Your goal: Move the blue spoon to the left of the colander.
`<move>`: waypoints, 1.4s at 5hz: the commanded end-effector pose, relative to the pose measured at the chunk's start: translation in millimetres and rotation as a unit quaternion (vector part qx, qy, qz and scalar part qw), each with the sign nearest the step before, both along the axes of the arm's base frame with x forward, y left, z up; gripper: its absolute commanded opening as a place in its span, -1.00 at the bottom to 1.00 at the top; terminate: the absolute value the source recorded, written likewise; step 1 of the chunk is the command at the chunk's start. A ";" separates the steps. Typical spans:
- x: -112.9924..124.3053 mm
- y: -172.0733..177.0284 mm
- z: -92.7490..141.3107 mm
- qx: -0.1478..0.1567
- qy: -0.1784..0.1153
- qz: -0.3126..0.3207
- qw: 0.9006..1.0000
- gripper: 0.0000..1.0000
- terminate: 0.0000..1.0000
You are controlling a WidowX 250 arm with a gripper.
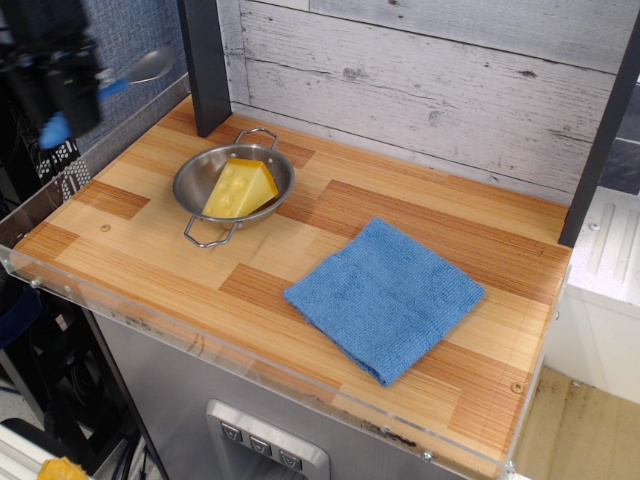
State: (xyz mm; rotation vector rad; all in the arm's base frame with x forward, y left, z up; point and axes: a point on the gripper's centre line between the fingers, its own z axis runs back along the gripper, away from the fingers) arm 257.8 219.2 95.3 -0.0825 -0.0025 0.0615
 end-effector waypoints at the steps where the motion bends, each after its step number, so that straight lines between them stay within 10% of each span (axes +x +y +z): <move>1: -35.5 64.1 -13.8 0.029 0.009 0.019 0.999 -1.00 -1.00; 2: -36.5 43.4 -37.0 0.018 0.005 0.073 0.997 -1.00 -1.00; 5: -2.0 -22.3 13.6 0.031 -0.072 0.073 0.994 -1.00 -1.00; 7: -23.9 -19.3 -35.8 0.038 -0.009 0.059 0.998 -1.00 -1.00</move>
